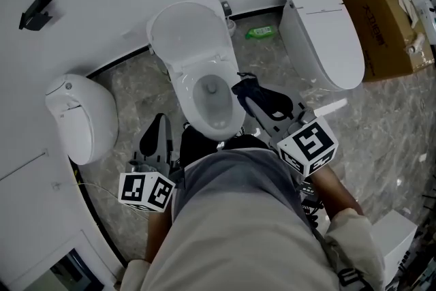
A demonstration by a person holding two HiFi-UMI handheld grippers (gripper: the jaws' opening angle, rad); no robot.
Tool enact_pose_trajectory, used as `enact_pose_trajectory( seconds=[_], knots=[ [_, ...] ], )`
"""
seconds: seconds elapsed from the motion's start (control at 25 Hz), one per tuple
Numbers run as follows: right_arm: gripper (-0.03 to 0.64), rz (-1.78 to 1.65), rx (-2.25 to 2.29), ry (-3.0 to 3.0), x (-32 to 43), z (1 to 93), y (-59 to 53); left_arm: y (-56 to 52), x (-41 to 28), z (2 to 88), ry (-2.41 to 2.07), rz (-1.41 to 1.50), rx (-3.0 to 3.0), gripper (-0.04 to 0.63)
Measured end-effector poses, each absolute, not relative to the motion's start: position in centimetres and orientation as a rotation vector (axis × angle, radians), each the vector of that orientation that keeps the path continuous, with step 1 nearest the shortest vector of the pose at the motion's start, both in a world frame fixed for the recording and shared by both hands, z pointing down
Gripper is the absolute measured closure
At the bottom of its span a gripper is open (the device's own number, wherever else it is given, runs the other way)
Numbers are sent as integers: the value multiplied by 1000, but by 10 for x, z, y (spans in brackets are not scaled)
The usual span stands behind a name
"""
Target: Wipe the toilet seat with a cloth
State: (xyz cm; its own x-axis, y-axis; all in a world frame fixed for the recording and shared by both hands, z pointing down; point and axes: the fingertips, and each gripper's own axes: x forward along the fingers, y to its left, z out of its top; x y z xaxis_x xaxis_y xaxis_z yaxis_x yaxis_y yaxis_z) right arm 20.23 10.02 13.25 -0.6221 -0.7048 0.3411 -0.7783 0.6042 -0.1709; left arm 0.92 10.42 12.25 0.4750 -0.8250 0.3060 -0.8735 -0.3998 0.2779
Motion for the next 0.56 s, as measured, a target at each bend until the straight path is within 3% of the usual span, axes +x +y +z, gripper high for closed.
enact_pose_trajectory(
  seconds=[0.56],
  knots=[
    [540, 499, 1339, -2557, 216, 136, 116, 123, 11, 143, -1339, 233, 2303, 584]
  ],
)
